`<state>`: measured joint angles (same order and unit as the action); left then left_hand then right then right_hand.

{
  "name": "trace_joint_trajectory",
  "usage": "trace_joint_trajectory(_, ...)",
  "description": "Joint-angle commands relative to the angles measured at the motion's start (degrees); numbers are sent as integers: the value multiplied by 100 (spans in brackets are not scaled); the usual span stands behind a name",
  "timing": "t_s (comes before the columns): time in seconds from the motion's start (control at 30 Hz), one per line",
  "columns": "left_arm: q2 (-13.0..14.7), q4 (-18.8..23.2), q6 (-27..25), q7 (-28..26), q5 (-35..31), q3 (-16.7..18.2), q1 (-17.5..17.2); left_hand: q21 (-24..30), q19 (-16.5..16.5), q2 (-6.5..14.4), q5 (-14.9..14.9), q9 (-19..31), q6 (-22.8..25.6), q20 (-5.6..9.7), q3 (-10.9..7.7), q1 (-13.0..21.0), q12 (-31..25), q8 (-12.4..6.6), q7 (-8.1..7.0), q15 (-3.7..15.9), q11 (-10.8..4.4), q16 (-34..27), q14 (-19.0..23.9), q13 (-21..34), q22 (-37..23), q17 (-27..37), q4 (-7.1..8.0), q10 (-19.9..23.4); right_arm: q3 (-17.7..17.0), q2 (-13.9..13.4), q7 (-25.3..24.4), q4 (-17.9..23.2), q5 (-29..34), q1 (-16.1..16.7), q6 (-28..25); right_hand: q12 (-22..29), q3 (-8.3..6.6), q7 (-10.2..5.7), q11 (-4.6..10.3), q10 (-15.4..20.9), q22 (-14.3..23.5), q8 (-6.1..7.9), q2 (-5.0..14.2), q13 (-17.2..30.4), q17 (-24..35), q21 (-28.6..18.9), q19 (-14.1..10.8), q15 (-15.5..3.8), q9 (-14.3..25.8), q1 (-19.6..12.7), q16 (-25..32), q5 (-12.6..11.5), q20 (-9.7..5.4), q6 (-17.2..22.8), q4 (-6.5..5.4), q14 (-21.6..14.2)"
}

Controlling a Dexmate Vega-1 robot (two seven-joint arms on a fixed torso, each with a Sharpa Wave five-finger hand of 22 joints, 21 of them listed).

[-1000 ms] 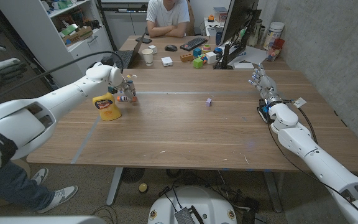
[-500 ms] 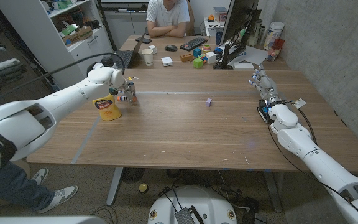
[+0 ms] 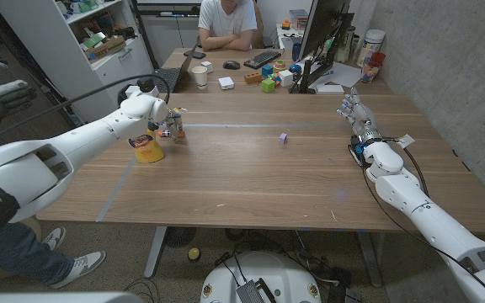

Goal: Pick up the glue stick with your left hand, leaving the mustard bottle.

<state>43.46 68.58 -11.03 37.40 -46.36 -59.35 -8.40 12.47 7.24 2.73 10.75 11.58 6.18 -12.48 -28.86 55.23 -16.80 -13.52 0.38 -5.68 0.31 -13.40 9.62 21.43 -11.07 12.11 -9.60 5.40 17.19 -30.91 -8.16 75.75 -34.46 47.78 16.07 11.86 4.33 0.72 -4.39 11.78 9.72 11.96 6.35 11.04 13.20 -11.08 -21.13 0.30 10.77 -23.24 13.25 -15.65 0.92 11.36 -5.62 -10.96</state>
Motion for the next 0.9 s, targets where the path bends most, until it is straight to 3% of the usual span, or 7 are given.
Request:
trace_joint_trajectory(0.03, 52, 75, -48, -219, -173, 78, -142, 14, 35, 17, 6, 11, 78, -8, 19, 93, -55, -28, -7, 13, -1, -45, 77, 25, -9, 26, 6, 53, 31, 28, -6, -27, 18, 1, 23, -19, 32, 2, -21, 64, 14, -26, -12, 29, 6, -7, -50, -14, 30, 12, 9, 8, -6, 71, 5, -42)
trace_joint_trajectory(0.47, -90, -102, -81, -798, -318, 61, -262, 22, 65, 50, 6, 13, 199, -8, 75, 132, -110, -60, -18, 60, -43, -93, 190, 38, -11, 30, 12, 205, 25, 38, -34, -89, 33, 8, 50, -15, 37, 5, -14, 83, 14, -23, -21, 29, 8, -9, -61, -24, 30, 14, 12, 8, -9, 88, 12, -62)
trace_joint_trajectory(0.53, -89, -53, -175, -1093, -365, 90, -359, 45, 129, 83, 12, 15, 385, -2, 107, 199, -178, -119, -39, 137, -142, -176, 393, 49, -16, 35, -4, 393, 18, 42, -17, -114, 18, 0, 59, -13, 38, -1, -11, 88, 14, -22, -21, 29, 8, -10, -62, -22, 30, 15, 13, 8, -10, 91, 12, -67)
trace_joint_trajectory(0.63, -133, -30, -345, -1460, -365, 164, -477, 267, 728, 65, 28, 17, 895, 51, 239, 486, -392, -256, 30, 419, -353, -422, 1038, 67, -30, 16, -48, 1060, 17, 39, -1, -148, 23, -18, 76, -13, 39, 0, -4, 91, 14, -20, -20, 29, 8, -10, -64, -24, 30, 17, 13, 7, -8, 99, 13, -70)
trace_joint_trajectory(0.7, -173, -52, -432, -1599, -381, 171, -506, 451, 1229, -9, 29, 18, 1219, 90, 333, 659, -464, -338, 107, 468, -307, -481, 1251, 50, -24, -22, -59, 1385, 18, 31, -5, -161, 34, -32, 71, -14, 39, -6, -7, 90, 14, -20, -21, 29, 9, -10, -64, -25, 30, 18, 13, 7, -7, 100, 13, -71)
trace_joint_trajectory(0.8, -215, -70, -528, -1717, -343, 195, -540, 674, 1808, -67, 33, 17, 1541, 399, 448, 866, -512, -397, 224, 530, -371, -553, 1535, -33, -19, -67, -43, 1792, 16, 33, 8, -198, 31, -57, 78, -13, 41, -11, -16, 95, 14, -20, -23, 30, 10, -9, -65, -24, 31, 21, 12, 8, -4, 105, 14, -71)
trace_joint_trajectory(0.9, -226, -55, -603, -1804, -320, 201, -573, 788, 2087, -87, 32, 14, 1716, 541, 518, 957, -532, -424, 226, 654, -405, -645, 1826, -86, -18, -80, -33, 2007, 22, 44, 41, -250, 29, -96, 94, -12, 43, -10, -8, 99, 14, -19, -24, 30, 10, -11, -71, -26, 31, 22, 13, 8, -5, 109, 15, -77)
